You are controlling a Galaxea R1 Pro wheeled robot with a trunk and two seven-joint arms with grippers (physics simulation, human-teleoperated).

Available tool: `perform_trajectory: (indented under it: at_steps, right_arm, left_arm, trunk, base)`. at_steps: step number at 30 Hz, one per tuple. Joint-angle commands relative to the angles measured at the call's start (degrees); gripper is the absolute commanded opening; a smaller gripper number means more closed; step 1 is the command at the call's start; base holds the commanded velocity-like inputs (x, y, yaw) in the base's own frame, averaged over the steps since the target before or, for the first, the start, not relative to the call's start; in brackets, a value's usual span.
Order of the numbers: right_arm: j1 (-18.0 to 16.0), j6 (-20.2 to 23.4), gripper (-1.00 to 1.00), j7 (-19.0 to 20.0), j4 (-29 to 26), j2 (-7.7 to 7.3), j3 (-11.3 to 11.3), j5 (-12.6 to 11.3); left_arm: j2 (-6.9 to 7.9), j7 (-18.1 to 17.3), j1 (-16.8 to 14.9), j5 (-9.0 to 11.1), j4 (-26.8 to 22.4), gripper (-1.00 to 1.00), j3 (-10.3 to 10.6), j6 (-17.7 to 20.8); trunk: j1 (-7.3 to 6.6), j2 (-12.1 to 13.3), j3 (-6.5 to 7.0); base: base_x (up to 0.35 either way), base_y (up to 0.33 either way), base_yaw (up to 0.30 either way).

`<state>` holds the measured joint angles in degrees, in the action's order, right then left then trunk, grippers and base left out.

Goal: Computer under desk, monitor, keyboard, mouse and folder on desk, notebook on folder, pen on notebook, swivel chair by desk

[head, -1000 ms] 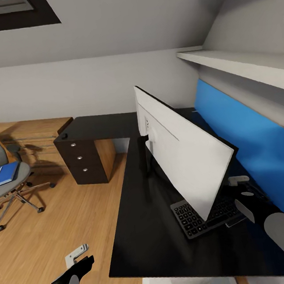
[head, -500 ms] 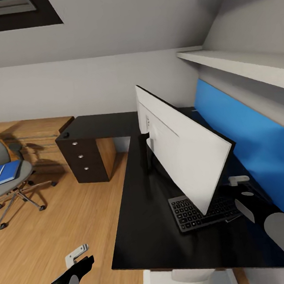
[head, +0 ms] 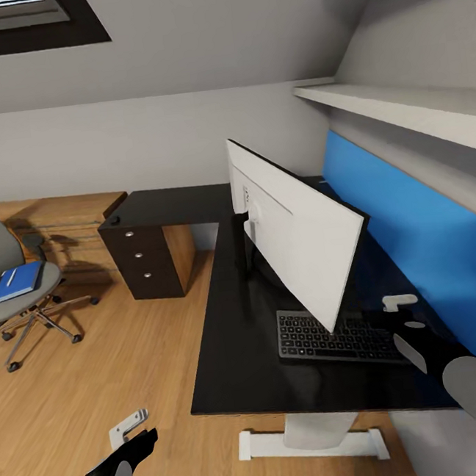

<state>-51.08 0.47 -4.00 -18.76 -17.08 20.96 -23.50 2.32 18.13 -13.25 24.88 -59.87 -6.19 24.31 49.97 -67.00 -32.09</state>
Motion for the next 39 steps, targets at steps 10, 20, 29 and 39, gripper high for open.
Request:
perform_trajectory:
  at_steps: [10, 20, 29, 39]
  right_arm:
    - [0.01, 0.05, 1.0, -0.31, 1.62, -0.06, 0.73, -0.83]
    - [0.01, 0.05, 1.0, -0.31, 1.62, -0.06, 0.75, -0.84]
    - [0.01, 0.05, 1.0, -0.31, 1.62, -0.06, 0.75, -0.84]
    - [0.01, 0.05, 1.0, -0.31, 1.62, -0.06, 0.75, -0.81]
  left_arm:
    - [0.04, 0.41, -0.02, 0.61, -0.11, 1.0, 0.04, 0.21]
    - [0.03, 0.41, -0.02, 0.69, -0.11, 1.0, 0.04, 0.21]
    - [0.01, 0.41, -0.02, 0.69, -0.1, 1.0, 0.04, 0.17]
    - [-0.03, 0.41, -0.02, 0.68, -0.07, 1.0, 0.09, 0.21]
  trunk:
    - [-0.03, -0.03, -0.07]
    - [-0.03, -0.03, -0.07]
    - [-0.03, -0.03, -0.07]
    - [-0.03, -0.03, -0.07]
  base:
    - [-0.185, 0.0, 0.0]
    - [-0.14, 0.019, 0.0]
    - [-0.101, 0.002, 0.0]
    - [-0.138, 0.0, 0.0]
